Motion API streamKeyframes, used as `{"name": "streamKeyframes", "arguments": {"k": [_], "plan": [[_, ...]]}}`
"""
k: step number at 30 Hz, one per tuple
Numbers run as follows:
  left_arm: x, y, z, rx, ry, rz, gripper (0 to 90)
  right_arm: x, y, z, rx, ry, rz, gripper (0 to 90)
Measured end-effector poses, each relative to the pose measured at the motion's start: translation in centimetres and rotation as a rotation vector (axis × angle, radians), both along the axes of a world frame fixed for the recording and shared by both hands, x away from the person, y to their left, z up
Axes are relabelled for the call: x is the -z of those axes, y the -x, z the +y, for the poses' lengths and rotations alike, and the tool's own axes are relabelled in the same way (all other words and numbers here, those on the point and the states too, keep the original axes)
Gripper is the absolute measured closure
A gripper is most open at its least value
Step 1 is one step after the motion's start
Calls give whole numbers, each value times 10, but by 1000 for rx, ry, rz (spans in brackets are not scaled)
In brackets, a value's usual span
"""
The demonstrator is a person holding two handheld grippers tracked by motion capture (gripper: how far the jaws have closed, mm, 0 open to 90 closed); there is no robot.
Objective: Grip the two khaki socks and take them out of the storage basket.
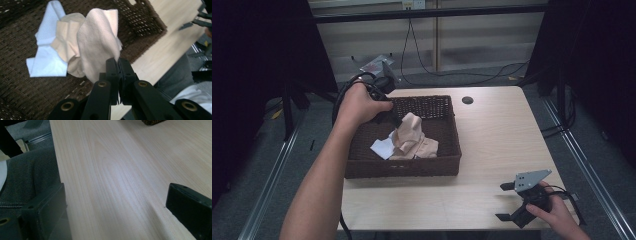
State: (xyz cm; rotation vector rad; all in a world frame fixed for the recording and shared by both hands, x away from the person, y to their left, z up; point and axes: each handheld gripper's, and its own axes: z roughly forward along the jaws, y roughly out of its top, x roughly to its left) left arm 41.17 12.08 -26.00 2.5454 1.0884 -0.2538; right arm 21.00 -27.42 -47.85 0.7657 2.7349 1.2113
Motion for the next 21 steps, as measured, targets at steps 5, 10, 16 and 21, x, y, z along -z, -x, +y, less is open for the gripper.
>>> {"name": "streamKeyframes", "arguments": {"k": [5,10,16,21], "plan": [[-8,5,1,22,26,6,879,0,0,0,0,0,-6,27],[-14,13,-1,47,31,-6,878,0,0,0,-1,-1,-2,27],[-17,23,-5,93,18,3,878,-1,0,0,2,-1,-3,27],[-21,31,-7,112,32,7,879,0,0,0,-1,0,-11,27]]}}
